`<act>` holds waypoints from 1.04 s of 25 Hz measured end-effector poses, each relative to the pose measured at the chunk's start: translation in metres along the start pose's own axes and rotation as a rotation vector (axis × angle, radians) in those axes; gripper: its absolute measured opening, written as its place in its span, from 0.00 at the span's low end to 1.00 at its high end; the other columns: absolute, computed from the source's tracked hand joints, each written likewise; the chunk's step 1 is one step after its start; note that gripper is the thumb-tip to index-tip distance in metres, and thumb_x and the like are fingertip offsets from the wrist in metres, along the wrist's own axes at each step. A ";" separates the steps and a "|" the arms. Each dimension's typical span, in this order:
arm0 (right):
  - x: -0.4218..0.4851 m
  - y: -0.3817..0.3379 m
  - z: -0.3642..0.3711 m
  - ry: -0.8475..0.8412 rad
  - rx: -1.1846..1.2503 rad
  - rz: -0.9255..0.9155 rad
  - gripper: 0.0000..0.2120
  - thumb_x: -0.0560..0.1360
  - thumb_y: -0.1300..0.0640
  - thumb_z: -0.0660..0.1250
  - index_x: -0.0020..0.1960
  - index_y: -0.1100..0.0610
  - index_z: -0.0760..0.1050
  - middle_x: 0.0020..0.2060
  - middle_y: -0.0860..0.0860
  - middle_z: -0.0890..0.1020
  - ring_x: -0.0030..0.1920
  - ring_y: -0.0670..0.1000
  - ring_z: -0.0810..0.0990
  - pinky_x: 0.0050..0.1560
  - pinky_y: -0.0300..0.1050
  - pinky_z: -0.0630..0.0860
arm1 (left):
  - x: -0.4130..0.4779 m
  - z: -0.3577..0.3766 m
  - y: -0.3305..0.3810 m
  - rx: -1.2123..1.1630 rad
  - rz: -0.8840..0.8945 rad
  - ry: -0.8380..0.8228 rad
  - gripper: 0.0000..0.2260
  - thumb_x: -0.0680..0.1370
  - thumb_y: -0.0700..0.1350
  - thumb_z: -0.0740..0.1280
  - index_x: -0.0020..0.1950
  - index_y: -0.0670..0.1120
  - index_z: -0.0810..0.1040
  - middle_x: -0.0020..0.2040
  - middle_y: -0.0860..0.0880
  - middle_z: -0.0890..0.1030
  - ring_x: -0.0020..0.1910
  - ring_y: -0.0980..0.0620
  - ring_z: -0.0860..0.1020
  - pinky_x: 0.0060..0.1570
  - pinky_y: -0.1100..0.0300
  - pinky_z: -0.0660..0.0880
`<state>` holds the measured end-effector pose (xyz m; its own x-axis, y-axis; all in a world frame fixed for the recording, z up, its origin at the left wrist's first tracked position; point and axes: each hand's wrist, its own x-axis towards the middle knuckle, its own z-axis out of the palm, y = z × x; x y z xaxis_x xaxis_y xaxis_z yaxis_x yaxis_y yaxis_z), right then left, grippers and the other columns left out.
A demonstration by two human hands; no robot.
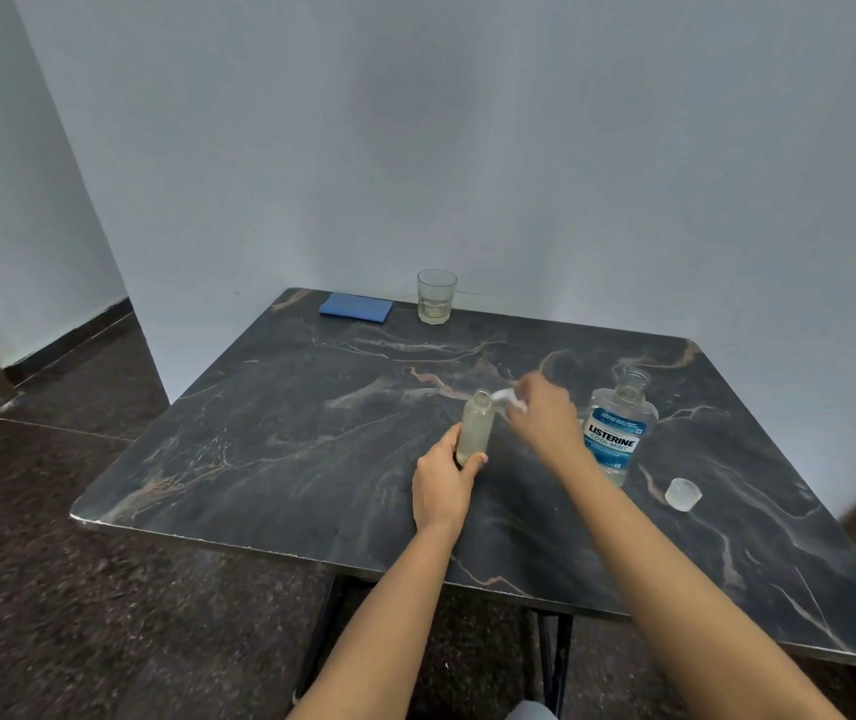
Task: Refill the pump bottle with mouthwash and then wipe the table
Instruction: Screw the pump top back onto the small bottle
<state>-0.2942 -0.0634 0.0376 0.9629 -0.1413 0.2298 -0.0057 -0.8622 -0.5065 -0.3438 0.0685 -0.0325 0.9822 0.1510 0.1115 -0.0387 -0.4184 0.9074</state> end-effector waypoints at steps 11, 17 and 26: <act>-0.002 -0.064 -0.067 0.335 0.852 -0.205 0.10 0.74 0.61 0.69 0.55 0.59 0.77 0.46 0.48 0.83 0.47 0.45 0.83 0.51 0.38 0.79 | 0.001 -0.001 0.001 0.022 -0.032 -0.010 0.22 0.76 0.50 0.70 0.69 0.54 0.73 0.57 0.53 0.81 0.55 0.52 0.79 0.57 0.54 0.76; -0.006 -0.054 -0.044 0.270 0.753 -0.200 0.10 0.75 0.62 0.68 0.56 0.59 0.77 0.46 0.48 0.84 0.46 0.43 0.83 0.50 0.34 0.79 | 0.000 0.000 0.001 0.012 -0.029 -0.001 0.21 0.76 0.50 0.70 0.68 0.54 0.73 0.56 0.53 0.82 0.55 0.53 0.79 0.57 0.54 0.76; -0.012 -0.035 -0.014 0.079 0.680 -0.170 0.09 0.75 0.61 0.69 0.55 0.56 0.76 0.47 0.47 0.82 0.47 0.39 0.81 0.47 0.29 0.77 | -0.001 -0.001 0.003 0.000 -0.009 -0.002 0.20 0.76 0.48 0.70 0.67 0.55 0.74 0.53 0.54 0.82 0.52 0.54 0.80 0.54 0.56 0.76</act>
<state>-0.3090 -0.0389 0.0644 0.9129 -0.0890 0.3983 0.3376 -0.3840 -0.8594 -0.3448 0.0678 -0.0296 0.9829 0.1532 0.1025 -0.0297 -0.4173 0.9083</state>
